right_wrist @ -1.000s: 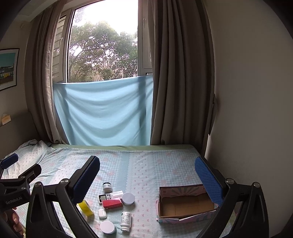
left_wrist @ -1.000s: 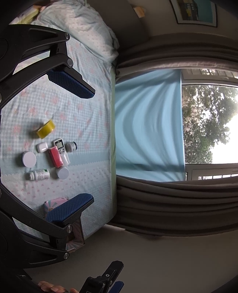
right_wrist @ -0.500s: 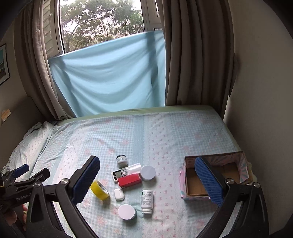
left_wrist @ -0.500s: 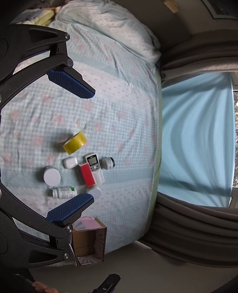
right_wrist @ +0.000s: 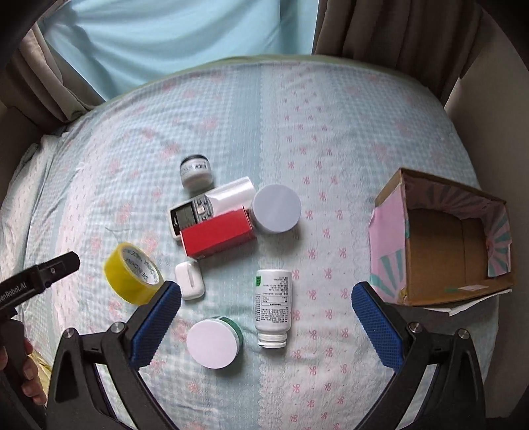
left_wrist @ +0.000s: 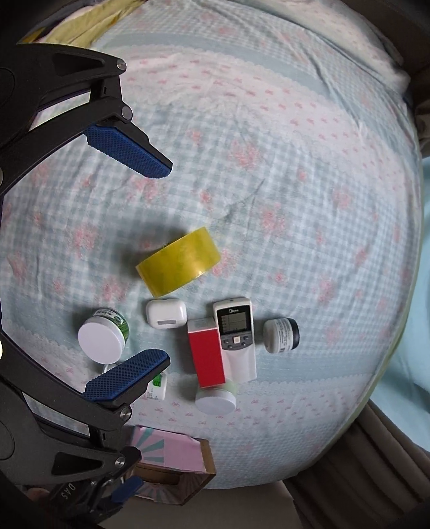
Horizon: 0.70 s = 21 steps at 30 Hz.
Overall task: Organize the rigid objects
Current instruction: 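Grasp the yellow tape roll with left tool while right tool grasps the white pill bottle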
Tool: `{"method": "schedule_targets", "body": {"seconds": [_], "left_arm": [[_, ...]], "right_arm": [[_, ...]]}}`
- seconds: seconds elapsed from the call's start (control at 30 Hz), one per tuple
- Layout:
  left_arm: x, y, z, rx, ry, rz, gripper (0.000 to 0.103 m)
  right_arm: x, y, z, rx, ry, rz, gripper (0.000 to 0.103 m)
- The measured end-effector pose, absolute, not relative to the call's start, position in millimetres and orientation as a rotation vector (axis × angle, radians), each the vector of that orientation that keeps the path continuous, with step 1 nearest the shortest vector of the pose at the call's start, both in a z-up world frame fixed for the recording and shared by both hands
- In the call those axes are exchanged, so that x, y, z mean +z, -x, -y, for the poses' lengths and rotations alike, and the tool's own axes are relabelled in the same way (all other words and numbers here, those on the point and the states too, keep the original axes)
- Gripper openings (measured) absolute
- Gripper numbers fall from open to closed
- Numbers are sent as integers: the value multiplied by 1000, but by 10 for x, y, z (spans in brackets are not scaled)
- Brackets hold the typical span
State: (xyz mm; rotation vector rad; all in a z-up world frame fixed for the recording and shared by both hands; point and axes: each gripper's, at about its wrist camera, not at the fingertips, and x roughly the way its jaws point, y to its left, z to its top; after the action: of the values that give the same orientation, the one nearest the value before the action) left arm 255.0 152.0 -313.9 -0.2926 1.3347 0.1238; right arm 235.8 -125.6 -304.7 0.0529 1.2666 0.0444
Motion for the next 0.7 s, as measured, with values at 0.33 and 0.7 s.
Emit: {"method": "schedule_targets", "body": {"seconds": [0.33,0.7], "left_arm": [[-4015,-2874,-1581,219,419,-1490,98],[-4446,-2889,-1645,198,556,-1585,40]], "right_arm": [[-4289,-2639,1215,31,-36,-1606,95],[-4750,-2713,1130,40,6,-1752,48]]}}
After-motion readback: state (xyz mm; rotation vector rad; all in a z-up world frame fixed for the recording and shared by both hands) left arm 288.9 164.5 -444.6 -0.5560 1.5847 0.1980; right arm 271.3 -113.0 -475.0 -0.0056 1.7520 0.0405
